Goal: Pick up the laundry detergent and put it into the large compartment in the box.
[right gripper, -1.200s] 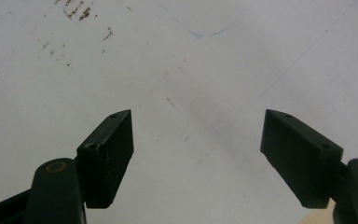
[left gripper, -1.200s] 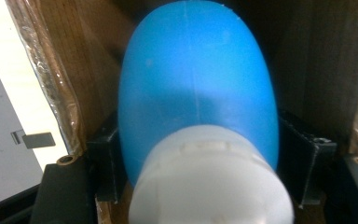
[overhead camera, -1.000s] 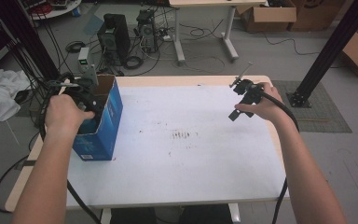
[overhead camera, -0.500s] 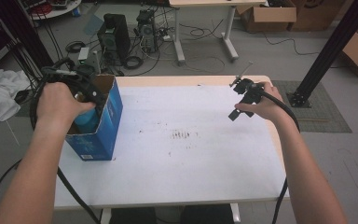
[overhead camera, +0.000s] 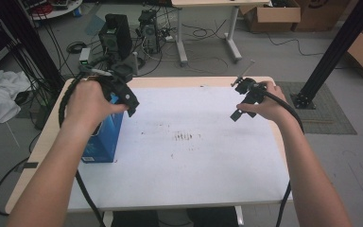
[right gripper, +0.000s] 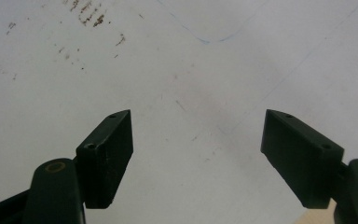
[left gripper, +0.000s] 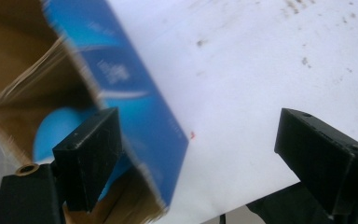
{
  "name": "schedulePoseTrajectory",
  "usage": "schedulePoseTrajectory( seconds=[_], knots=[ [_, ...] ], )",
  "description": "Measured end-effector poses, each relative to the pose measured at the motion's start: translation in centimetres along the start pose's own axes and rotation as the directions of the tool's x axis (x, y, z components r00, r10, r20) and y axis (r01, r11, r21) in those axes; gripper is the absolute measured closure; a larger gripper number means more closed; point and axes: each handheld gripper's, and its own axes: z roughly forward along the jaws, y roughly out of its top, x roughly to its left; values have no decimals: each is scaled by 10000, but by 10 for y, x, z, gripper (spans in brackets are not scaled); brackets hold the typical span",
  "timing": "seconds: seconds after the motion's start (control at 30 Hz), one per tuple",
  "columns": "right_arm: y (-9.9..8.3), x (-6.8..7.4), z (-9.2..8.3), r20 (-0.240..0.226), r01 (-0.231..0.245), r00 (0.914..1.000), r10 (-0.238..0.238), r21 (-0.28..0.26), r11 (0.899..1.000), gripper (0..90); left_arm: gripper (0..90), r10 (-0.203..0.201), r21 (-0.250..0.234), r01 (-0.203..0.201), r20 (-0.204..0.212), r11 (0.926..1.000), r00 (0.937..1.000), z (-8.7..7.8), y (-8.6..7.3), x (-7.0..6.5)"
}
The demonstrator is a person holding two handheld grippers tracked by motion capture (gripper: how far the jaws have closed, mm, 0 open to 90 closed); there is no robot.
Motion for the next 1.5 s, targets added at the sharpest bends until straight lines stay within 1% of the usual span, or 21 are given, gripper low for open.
schedulePoseTrajectory(
  seconds=[0.07, 0.13, 0.2, 0.27, 0.3, 0.33, 0.4, 0.47, 0.53, 0.6, 0.67, 0.77, 0.8, 0.87, 1.03, 1.1, 1.13, 1.17, 1.3, 1.47, 1.5],
  knots=[
    [1, 0, -2, 20, -41, 10000, 41, 6, 10000, 250, 158, 379, 52, -380, 30, 9993, 9993, 5, 7, -13],
    [2, 1, -2, 34, -31, 10000, 31, 23, 10000, 250, 158, 745, 60, -746, 141, 9972, 9971, 11, 12, -23],
    [2, 0, -3, 83, 45, 10000, -45, 17, 10000, 250, 158, 997, 39, -998, 240, 9950, 9947, 17, 16, -33],
    [2, 0, -4, 89, -57, 9999, 56, 55, 10000, 250, 158, 1229, 9, -1231, 400, 9924, 9916, 22, 20, -40],
    [2, 0, -4, 83, -53, 10000, 52, 62, 10000, 250, 157, 1347, -67, -1346, 458, 9909, 9898, 26, 23, -46],
    [2, 0, -5, 69, -54, 10000, 53, 87, 9999, 250, 157, 1417, -79, -1415, 455, 9899, 9889, 27, 24, -48],
    [2, 0, -6, 91, -67, 9999, 66, 97, 9999, 250, 157, 1643, -141, -1638, 580, 9864, 9847, 32, 28, -57],
    [2, 0, -6, 111, -84, 9999, 82, 134, 9999, 250, 157, 1866, -184, -1859, 582, 9824, 9807, 38, 32, -66],
    [2, -1, -6, 133, -103, 9999, 101, 172, 9998, 250, 157, 2132, -183, -2124, 769, 9770, 9740, 46, 35, -75],
    [1, -1, -6, 129, -88, 9999, 86, 159, 9998, 250, 156, 2324, -195, -2315, 826, 9726, 9691, 53, 38, -82],
    [1, -2, -7, 142, -114, 9998, 112, 180, 9998, 250, 155, 2434, -163, -2429, 932, 9699, 9655, 59, 40, -88],
    [0, -3, -7, 165, -145, 9998, 142, 209, 9997, 250, 155, 2555, -82, -2562, 1110, 9666, 9604, 67, 43, -93],
    [0, -3, -7, 175, -187, 9997, 183, 241, 9995, 250, 153, 2604, -47, -2615, 1104, 9652, 9592, 68, 44, -94],
    [0, -4, -6, 173, -167, 9997, 163, 235, 9996, 250, 153, 2594, -81, -2602, 1142, 9655, 9590, 71, 45, -96],
    [2, -4, -5, 160, -133, 9998, 129, 255, 9996, 250, 152, 2738, -216, -2731, 1167, 9617, 9547, 71, 48, -99],
    [3, -4, -4, 162, -115, 9998, 110, 290, 9995, 250, 152, 2730, -209, -2725, 1188, 9619, 9547, 71, 48, -100],
    [3, -4, -4, 165, -93, 9998, 88, 314, 9995, 250, 152, 2771, -213, -2765, 1161, 9608, 9538, 71, 48, -99],
    [3, -4, -4, 153, -111, 9998, 106, 304, 9995, 250, 152, 2734, -256, -2723, 1156, 9619, 9549, 71, 48, -99],
    [2, -4, -4, 138, -143, 9998, 139, 296, 9995, 250, 154, 2738, -267, -2725, 1111, 9618, 9553, 70, 47, -99],
    [2, -3, -5, 172, -139, 9998, 134, 296, 9995, 250, 153, 2781, -264, -2769, 1105, 9605, 9542, 69, 46, -101],
    [2, -3, -5, 172, -140, 9998, 135, 301, 9994, 250, 153, 2843, -200, -2839, 1106, 9587, 9523, 69, 46, -101]
  ],
)
